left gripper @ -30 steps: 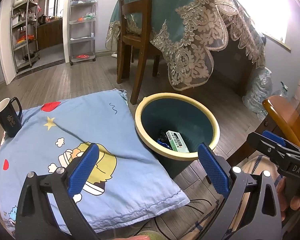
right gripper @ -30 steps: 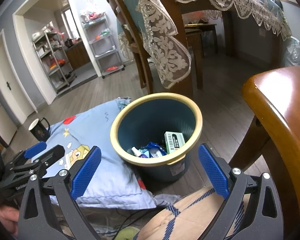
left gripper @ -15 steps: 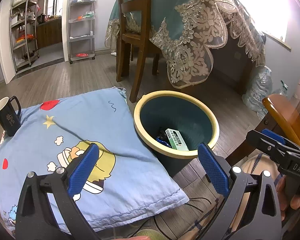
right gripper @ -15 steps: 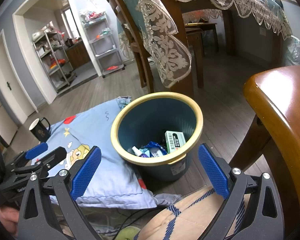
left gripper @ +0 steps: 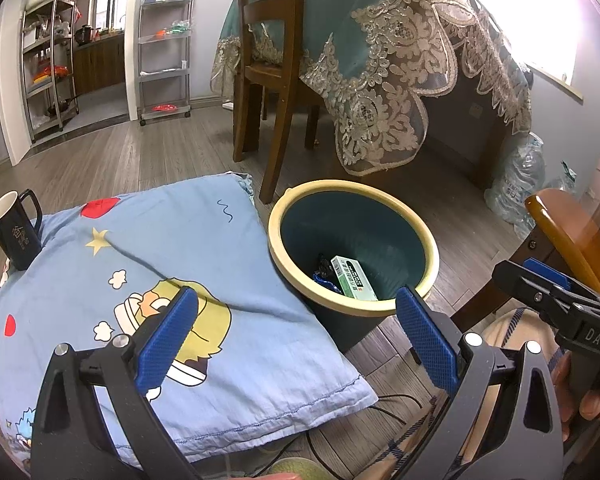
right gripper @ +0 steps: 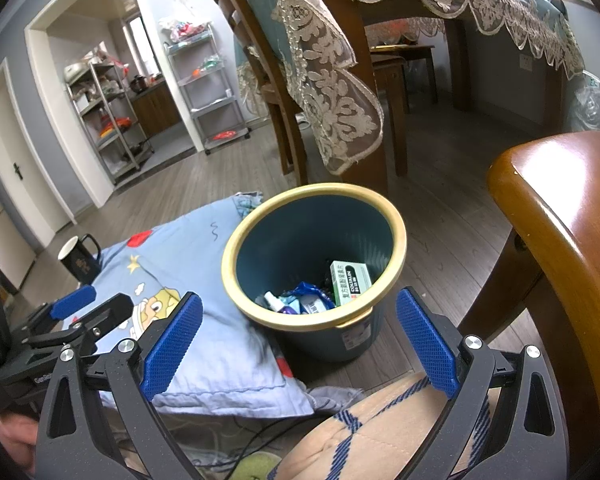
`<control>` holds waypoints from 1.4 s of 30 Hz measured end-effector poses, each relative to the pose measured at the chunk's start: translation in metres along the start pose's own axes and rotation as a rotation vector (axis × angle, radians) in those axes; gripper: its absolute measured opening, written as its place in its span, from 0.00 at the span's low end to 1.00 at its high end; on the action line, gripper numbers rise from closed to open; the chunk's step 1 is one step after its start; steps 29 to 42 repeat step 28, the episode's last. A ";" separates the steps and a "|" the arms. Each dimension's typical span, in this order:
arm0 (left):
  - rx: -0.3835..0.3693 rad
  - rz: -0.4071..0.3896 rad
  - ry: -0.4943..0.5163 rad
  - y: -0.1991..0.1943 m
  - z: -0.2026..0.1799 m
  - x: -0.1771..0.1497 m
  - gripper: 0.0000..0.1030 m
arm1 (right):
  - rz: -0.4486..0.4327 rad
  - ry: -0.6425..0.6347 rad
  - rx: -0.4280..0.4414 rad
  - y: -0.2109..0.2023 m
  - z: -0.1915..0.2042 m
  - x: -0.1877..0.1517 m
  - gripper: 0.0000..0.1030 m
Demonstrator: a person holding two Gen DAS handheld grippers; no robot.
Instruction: Collect trash
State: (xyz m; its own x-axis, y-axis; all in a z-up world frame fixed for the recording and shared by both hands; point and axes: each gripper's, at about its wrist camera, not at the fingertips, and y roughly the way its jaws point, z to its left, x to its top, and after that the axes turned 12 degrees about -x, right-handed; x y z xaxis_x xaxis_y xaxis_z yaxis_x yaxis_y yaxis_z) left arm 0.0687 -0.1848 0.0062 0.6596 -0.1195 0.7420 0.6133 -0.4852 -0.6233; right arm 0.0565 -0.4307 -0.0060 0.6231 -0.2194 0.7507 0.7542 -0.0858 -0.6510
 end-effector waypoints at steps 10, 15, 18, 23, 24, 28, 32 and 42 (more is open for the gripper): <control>-0.002 0.000 0.001 0.001 0.000 -0.001 0.94 | 0.001 0.000 0.000 0.000 0.000 0.000 0.94; -0.008 -0.005 0.000 0.001 -0.002 -0.002 0.94 | 0.003 -0.001 0.000 0.001 0.001 -0.001 0.94; -0.008 -0.005 0.001 0.000 -0.002 -0.002 0.94 | 0.003 -0.001 0.000 0.001 0.001 -0.001 0.94; -0.006 0.001 -0.005 0.000 -0.001 -0.002 0.94 | 0.003 0.000 0.000 0.001 0.000 0.000 0.94; -0.005 0.002 -0.007 0.001 -0.001 -0.002 0.94 | 0.003 0.000 0.000 0.001 0.001 -0.001 0.94; -0.004 0.006 -0.013 0.001 0.000 -0.002 0.94 | 0.004 0.000 0.000 0.000 0.000 0.000 0.94; -0.004 0.006 -0.013 0.001 0.000 -0.002 0.94 | 0.004 0.000 0.000 0.000 0.000 0.000 0.94; -0.004 0.006 -0.013 0.001 0.000 -0.002 0.94 | 0.004 0.000 0.000 0.000 0.000 0.000 0.94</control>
